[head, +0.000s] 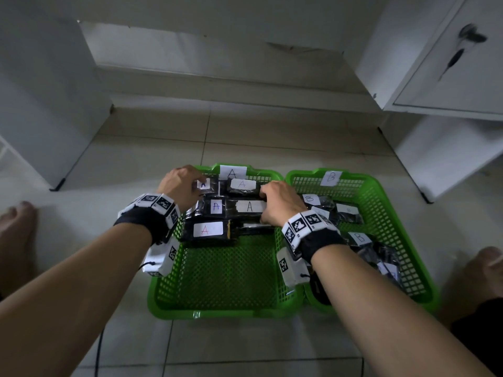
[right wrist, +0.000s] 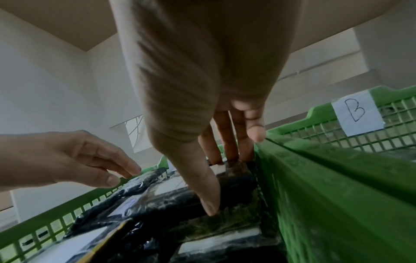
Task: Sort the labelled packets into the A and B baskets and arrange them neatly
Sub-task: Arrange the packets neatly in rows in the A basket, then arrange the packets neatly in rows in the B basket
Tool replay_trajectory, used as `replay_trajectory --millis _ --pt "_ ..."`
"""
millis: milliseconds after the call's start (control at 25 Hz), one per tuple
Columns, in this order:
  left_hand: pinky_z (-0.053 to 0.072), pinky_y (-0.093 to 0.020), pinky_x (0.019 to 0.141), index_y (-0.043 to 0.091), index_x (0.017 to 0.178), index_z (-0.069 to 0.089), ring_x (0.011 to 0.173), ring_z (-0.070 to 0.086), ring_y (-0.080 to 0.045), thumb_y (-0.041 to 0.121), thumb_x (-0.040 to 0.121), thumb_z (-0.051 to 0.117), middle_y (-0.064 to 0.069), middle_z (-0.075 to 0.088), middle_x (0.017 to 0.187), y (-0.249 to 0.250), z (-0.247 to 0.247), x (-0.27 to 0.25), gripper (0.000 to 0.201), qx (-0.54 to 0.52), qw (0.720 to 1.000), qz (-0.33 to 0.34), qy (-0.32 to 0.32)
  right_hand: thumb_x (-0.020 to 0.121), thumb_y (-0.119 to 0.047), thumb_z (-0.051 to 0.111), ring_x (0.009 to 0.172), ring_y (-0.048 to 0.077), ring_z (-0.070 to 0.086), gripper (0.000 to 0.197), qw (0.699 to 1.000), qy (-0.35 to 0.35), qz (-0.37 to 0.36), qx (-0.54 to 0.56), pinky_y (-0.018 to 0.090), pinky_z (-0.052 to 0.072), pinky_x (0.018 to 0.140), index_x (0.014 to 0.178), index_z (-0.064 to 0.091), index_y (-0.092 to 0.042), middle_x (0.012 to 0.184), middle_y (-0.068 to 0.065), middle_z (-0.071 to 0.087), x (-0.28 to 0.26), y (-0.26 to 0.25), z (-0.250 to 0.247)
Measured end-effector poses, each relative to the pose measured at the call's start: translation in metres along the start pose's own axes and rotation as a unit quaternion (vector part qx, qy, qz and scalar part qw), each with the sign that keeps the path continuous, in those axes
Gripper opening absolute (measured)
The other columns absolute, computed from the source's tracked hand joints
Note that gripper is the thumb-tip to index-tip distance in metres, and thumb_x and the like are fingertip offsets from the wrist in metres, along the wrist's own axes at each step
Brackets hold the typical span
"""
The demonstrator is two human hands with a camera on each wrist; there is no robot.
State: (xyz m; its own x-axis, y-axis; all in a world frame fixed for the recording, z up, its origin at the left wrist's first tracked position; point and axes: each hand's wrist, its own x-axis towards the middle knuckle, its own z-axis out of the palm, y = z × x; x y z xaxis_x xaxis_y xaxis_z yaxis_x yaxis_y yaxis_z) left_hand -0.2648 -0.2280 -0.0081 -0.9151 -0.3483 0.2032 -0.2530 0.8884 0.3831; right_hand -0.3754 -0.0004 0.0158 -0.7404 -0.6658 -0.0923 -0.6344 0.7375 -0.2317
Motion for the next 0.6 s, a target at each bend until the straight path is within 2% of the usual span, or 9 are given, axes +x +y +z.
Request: replay_trajectory --millis 120,240,320,400,520,600 --pt "0.047 -0.013 0.079 0.015 0.102 0.074 0.087 0.067 -0.014 0.0 0.088 0.058 -0.002 0.071 0.112 -0.004 0.0 -0.001 0.026 0.012 1.0 -0.006 -0.02 0.074 -0.01 0.086 0.112 0.024 0.059 0.045 1.0 -0.002 -0.004 -0.011 0.028 0.051 0.094 0.115 0.068 -0.008 0.124 0.009 0.059 -0.001 -0.002 0.001" --pt "0.044 -0.01 0.072 0.013 0.106 0.071 0.083 0.063 -0.011 0.002 0.088 0.058 -0.003 0.069 0.112 0.0 -0.004 -0.001 0.025 0.014 0.999 -0.004 -0.033 0.073 -0.013 0.089 0.126 0.028 0.052 0.06 1.0 -0.016 0.001 -0.012 0.033 0.048 0.103 0.127 0.063 -0.008 0.143 0.013 0.047 -0.002 -0.003 0.001" --pt "0.044 -0.011 0.071 0.014 0.106 0.069 0.087 0.063 -0.012 0.005 0.087 0.06 -0.002 0.066 0.113 0.004 -0.009 -0.005 0.023 0.018 0.999 -0.007 -0.044 0.071 -0.015 0.091 0.127 0.028 0.05 0.069 1.0 -0.02 0.005 -0.008 0.035 0.047 0.105 0.132 0.059 -0.007 0.139 0.011 0.047 -0.003 -0.004 -0.001" --pt "0.049 -0.014 0.073 0.017 0.107 0.067 0.091 0.063 -0.012 0.007 0.086 0.063 0.0 0.064 0.116 0.015 -0.019 -0.009 0.023 0.026 0.998 -0.006 -0.062 0.071 -0.013 0.09 0.122 0.027 0.052 0.066 1.0 -0.01 0.006 -0.006 0.034 0.05 0.103 0.13 0.059 -0.008 0.132 0.009 0.05 -0.006 -0.008 -0.007" --pt "0.052 -0.024 0.089 0.022 0.106 0.067 0.1 0.061 -0.013 0.015 0.086 0.064 0.004 0.061 0.121 0.042 -0.051 -0.02 0.021 0.045 0.995 0.023 -0.081 0.073 -0.014 0.088 0.114 0.025 0.056 0.057 1.0 0.017 0.0 -0.007 0.033 0.052 0.096 0.124 0.062 -0.01 0.127 0.006 0.053 -0.023 -0.02 -0.03" --pt "0.052 -0.03 0.092 0.025 0.101 0.067 0.102 0.06 -0.015 0.018 0.086 0.064 0.005 0.062 0.119 0.059 -0.075 -0.025 0.017 0.05 0.995 0.029 -0.084 0.075 -0.019 0.086 0.115 0.025 0.057 0.054 0.999 0.034 -0.006 -0.006 0.032 0.051 0.096 0.124 0.063 -0.012 0.127 0.006 0.055 -0.039 -0.026 -0.054"
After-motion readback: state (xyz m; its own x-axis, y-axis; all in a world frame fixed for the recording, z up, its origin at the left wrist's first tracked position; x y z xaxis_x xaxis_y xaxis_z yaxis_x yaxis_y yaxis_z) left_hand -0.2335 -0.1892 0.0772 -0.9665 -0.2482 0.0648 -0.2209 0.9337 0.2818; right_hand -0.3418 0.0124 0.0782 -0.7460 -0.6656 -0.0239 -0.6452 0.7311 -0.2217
